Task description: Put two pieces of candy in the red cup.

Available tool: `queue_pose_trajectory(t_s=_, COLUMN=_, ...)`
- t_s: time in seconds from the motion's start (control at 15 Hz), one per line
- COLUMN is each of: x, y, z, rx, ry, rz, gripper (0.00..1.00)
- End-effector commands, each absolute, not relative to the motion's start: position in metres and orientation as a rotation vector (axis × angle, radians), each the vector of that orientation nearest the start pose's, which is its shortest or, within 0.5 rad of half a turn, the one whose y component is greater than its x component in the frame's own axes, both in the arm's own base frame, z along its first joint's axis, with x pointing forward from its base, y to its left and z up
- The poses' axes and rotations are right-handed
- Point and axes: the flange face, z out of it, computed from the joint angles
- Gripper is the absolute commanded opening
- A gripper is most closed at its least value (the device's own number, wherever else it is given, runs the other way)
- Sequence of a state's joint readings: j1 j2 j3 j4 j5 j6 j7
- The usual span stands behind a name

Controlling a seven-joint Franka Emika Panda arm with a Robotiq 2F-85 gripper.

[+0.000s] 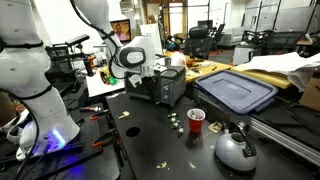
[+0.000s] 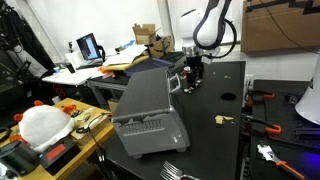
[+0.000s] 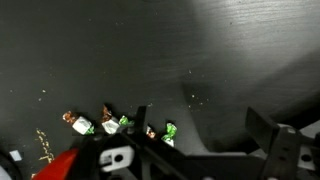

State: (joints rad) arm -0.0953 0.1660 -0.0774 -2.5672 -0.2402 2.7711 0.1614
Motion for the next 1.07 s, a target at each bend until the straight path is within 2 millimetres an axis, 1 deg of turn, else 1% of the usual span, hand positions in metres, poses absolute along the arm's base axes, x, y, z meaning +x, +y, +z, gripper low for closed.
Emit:
queue_pose_trajectory(t_s=0.0, x=0.463, y=-0.070, z=0.199, rx=-3.249, ry=0.137, rz=-0.080, gripper=1.00)
queue_pose_trajectory(t_s=0.27, x=0.475, y=-0.074, z=0.191, rx=-3.258, ry=0.124, rz=-0.080, gripper=1.00)
queue_pose_trajectory(t_s=0.47, x=0.480, y=-0.083, z=0.191, rx=-3.280, ry=0.127, rz=-0.068, gripper=1.00)
queue_pose_trajectory(t_s=0.53, x=0.475, y=-0.078, z=0.190, rx=-3.258, ry=0.152, rz=-0.052, gripper=1.00)
queue_pose_trajectory(t_s=0.67, x=0.475, y=-0.081, z=0.188, rx=-3.260, ry=0.160, rz=-0.047, gripper=1.00)
queue_pose_trajectory(t_s=1.0, x=0.476, y=-0.078, z=0.188, rx=-3.260, ry=0.151, rz=-0.047, gripper=1.00)
